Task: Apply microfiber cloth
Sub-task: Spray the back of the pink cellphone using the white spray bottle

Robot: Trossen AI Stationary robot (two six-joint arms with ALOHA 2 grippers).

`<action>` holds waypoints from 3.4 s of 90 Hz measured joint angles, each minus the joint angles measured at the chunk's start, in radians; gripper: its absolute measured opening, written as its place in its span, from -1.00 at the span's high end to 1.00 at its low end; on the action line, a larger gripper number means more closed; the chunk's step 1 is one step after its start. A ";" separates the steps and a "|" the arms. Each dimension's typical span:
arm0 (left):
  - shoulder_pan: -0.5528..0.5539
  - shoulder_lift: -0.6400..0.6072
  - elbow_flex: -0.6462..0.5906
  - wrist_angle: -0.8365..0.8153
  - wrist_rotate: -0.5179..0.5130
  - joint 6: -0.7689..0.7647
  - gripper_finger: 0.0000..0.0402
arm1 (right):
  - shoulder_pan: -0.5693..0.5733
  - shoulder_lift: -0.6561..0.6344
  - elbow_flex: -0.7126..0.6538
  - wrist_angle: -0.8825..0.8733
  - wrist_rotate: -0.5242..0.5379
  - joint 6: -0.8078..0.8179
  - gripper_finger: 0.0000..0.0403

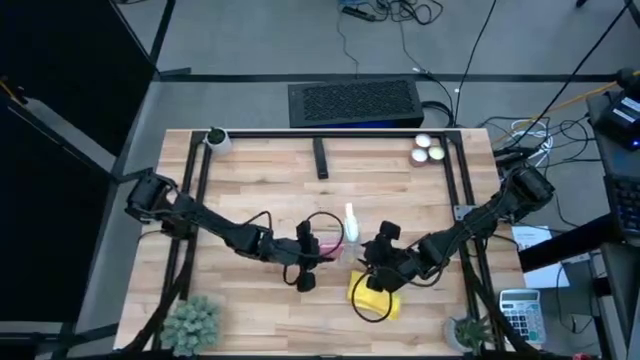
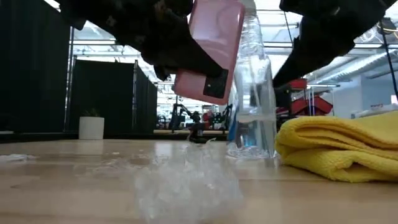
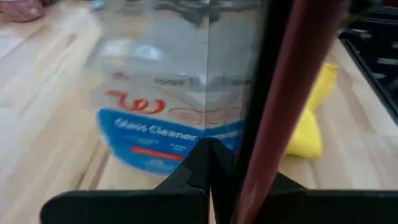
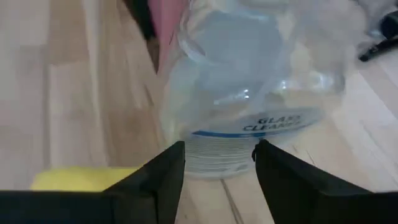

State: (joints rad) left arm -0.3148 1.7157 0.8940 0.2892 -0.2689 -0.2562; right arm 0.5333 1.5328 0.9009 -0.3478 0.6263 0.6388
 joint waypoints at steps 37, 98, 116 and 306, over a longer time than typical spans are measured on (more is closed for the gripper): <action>0.011 -0.137 0.000 -0.234 -0.169 0.036 0.96 | -0.020 -0.002 0.024 -0.258 0.059 -0.010 0.14; 0.020 -0.042 -0.002 -0.153 0.018 0.027 0.95 | -0.087 0.003 -0.124 0.258 -0.087 -0.044 0.14; -0.066 -0.042 -0.002 -0.150 0.038 -0.060 0.95 | -0.048 0.003 -0.124 0.303 -0.079 0.046 0.14; -0.218 -0.105 0.002 -0.228 -0.155 -0.102 0.95 | 0.087 0.001 -0.122 0.456 -0.203 0.266 -0.91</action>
State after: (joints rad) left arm -0.5323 1.6104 0.8955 0.0616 -0.4236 -0.3580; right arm 0.6199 1.5337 0.7788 0.1078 0.4229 0.9051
